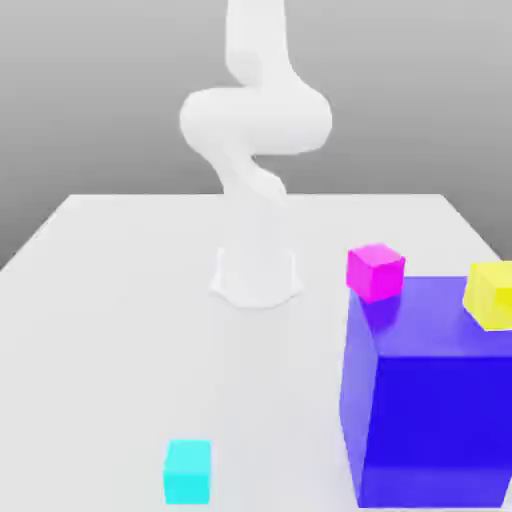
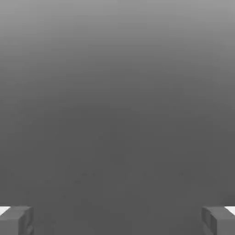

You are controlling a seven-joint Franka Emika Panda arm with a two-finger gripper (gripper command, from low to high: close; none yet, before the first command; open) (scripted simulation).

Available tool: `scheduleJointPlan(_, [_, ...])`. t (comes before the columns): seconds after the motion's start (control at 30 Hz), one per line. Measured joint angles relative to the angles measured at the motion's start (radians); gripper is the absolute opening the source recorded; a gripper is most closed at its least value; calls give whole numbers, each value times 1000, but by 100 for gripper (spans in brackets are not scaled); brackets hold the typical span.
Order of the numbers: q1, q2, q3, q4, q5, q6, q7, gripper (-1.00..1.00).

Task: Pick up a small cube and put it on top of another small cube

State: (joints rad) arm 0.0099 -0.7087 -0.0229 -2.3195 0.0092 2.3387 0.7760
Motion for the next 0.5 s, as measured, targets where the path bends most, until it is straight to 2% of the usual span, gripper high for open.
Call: scheduleJointPlan(0.5, [26,550,-109,-117,76,233,-160,0])
